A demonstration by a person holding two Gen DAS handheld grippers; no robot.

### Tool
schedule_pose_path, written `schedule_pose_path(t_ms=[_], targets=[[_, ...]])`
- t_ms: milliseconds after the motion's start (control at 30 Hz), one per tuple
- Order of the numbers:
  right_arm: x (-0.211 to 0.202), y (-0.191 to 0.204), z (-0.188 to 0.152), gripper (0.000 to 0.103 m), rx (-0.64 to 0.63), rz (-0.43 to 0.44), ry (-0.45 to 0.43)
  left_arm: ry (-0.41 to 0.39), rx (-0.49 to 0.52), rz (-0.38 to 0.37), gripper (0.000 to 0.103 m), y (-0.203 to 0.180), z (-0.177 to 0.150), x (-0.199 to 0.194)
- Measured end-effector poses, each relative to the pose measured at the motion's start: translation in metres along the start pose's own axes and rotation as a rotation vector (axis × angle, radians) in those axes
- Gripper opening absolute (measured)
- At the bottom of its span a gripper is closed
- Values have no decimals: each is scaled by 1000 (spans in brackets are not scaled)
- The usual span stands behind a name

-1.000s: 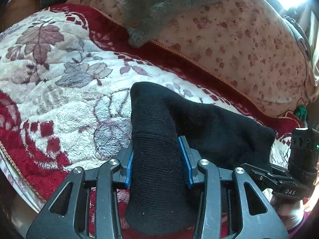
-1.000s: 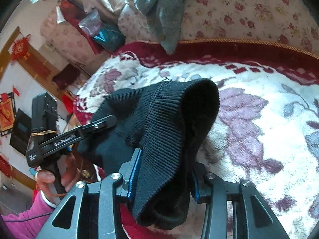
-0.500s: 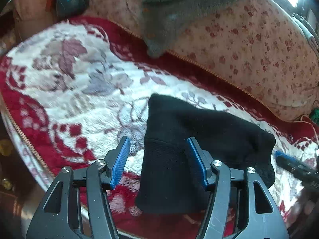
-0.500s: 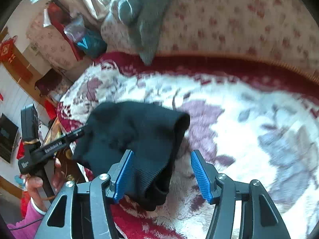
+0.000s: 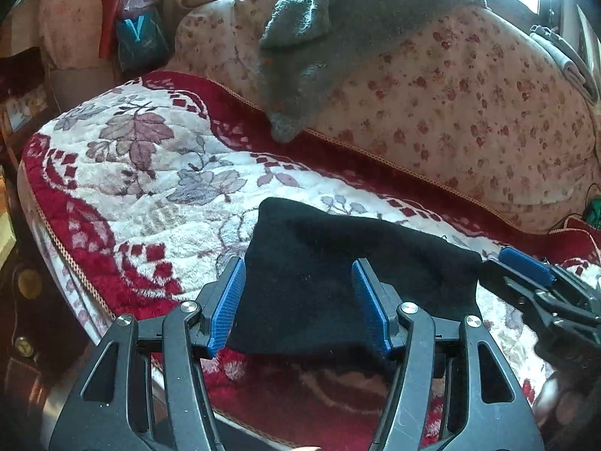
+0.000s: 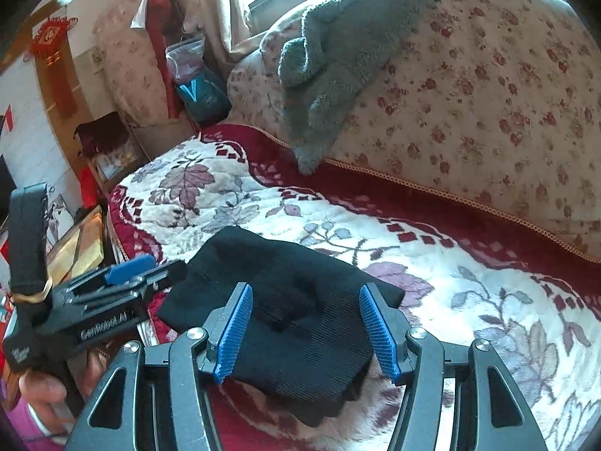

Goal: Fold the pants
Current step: 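Open both grippers and press the folded pants flat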

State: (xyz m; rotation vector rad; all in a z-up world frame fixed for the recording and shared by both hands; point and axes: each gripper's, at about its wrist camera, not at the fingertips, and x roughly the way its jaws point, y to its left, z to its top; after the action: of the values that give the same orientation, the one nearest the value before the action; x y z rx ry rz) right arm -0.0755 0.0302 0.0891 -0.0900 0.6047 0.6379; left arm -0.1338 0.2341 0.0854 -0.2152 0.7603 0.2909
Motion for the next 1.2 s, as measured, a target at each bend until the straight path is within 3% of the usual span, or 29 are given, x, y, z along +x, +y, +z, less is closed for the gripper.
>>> schedule_pose_path(t_ms=[233,1200], targets=[[12,8,-8,58,32,-2,-2,-6,-10,29,59,-2,-4,-5],[27,16,-18,58,22,18,58,24,1,24,59,-9,-9,3]])
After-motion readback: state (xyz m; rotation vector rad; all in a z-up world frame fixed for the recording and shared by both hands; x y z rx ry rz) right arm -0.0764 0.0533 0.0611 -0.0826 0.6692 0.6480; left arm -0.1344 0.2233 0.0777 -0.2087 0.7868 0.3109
